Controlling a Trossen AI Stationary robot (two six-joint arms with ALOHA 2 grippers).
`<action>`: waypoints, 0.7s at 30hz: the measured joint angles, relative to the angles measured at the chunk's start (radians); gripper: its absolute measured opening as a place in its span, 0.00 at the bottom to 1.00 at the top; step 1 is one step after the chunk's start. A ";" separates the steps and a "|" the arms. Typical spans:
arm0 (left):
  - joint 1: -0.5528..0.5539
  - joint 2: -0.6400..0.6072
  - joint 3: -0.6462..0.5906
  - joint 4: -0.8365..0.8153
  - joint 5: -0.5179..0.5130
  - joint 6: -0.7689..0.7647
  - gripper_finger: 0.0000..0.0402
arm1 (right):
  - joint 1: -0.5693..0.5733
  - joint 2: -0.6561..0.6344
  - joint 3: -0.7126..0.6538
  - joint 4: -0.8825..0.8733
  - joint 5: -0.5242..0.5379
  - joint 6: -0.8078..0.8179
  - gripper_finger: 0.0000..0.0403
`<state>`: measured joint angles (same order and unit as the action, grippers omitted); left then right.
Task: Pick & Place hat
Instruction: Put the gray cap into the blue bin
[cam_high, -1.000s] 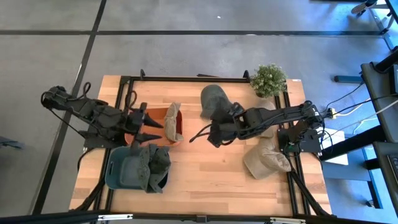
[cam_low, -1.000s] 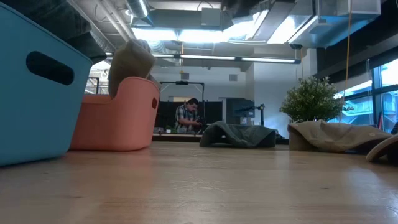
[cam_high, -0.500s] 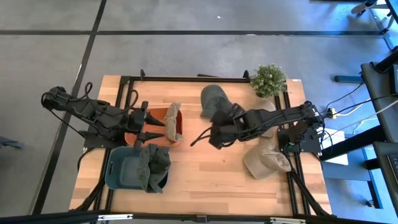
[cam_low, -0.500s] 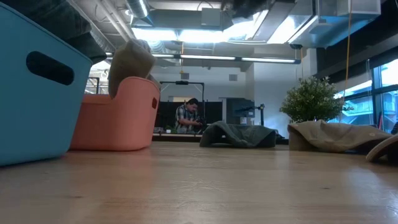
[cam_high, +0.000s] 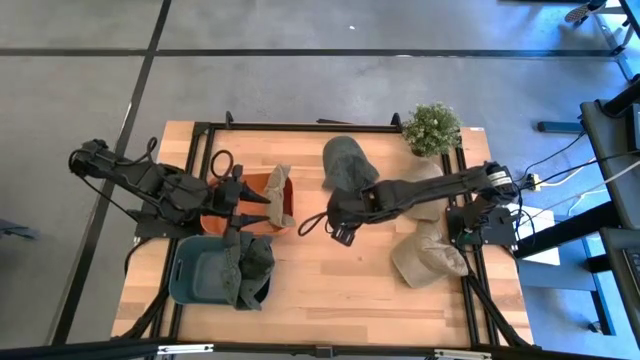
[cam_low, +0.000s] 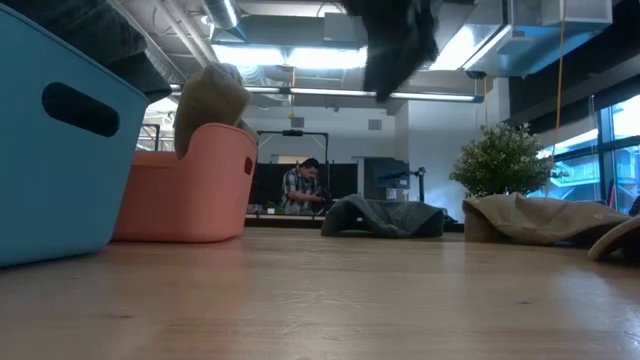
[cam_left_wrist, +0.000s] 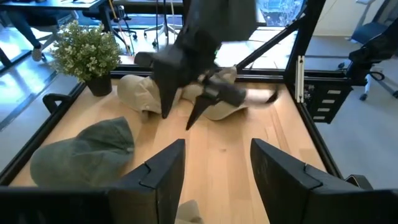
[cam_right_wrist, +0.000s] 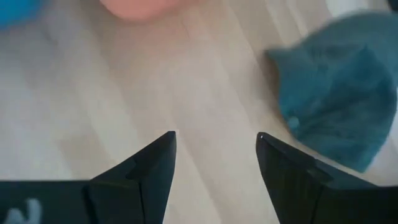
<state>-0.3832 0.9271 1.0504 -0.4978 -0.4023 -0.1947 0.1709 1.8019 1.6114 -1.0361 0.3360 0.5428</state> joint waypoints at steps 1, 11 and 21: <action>0.000 0.001 0.000 0.000 0.000 0.000 0.44 | -0.011 0.000 -0.023 0.000 -0.001 -0.001 0.55; 0.000 0.000 0.000 0.000 0.059 -0.003 0.43 | -0.166 -0.085 -0.283 0.224 -0.142 -0.102 0.55; 0.000 0.000 0.000 -0.012 0.057 0.000 0.44 | -0.330 -0.211 -0.630 0.647 -0.050 0.214 0.55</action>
<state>-0.3832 0.9276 1.0504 -0.5095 -0.3451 -0.1951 -0.1592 1.5914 0.9816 -0.3888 0.2865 0.7563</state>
